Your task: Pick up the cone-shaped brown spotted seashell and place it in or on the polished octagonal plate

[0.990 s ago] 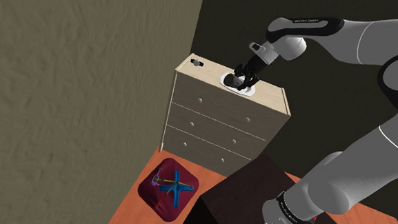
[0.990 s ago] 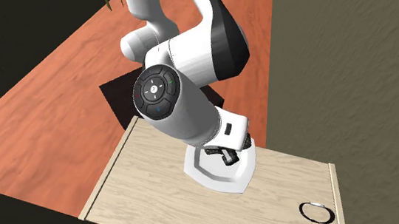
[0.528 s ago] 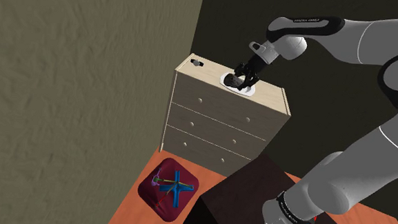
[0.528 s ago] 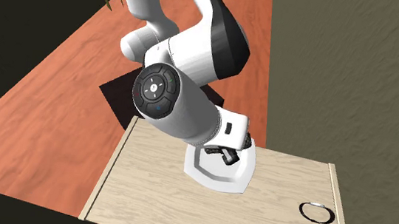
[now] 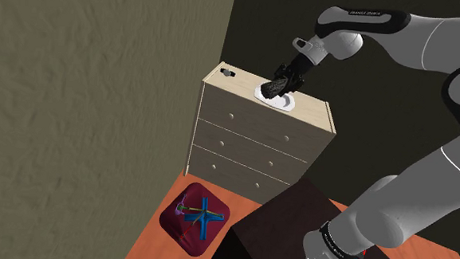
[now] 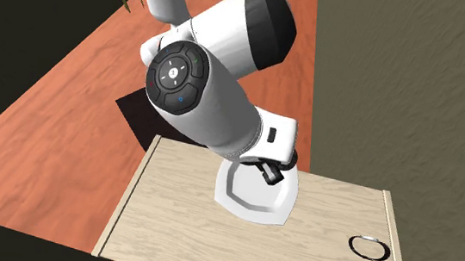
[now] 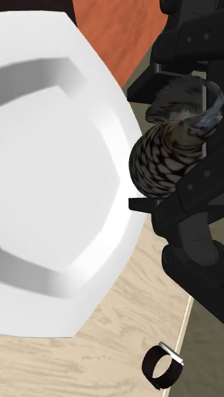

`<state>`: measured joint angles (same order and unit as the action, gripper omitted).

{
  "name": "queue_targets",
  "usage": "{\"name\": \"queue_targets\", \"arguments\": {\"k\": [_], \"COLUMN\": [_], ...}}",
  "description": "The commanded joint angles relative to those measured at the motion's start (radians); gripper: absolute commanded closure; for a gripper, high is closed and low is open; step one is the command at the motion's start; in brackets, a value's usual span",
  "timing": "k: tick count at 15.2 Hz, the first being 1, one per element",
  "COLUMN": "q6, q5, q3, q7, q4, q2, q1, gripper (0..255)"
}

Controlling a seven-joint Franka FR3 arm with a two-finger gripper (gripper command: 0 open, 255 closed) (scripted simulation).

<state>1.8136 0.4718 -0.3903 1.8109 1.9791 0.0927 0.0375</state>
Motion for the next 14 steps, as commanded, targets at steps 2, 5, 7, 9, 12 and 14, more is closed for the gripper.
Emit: {"name": "queue_targets", "arguments": {"k": [2, 5, 7, 9, 12, 14], "q6": [-0.036, -0.070, -0.094, -0.108, -0.110, -0.087], "q5": [-0.006, -0.011, -0.013, -0.008, 0.005, 0.007], "q3": [-0.001, -0.001, -0.002, -0.017, -0.043, -0.042], "q7": [-0.017, -0.034, -0.045, -0.021, 0.032, 0.043], "q4": [-0.035, -0.070, -0.095, -0.118, -0.136, -0.112], "q2": [0.005, 0.008, 0.009, -0.014, -0.058, -0.060], "q1": [-0.001, -0.002, -0.002, -0.012, -0.032, -0.031], "gripper": [255, 255, 255, 255, 255, 255]}}
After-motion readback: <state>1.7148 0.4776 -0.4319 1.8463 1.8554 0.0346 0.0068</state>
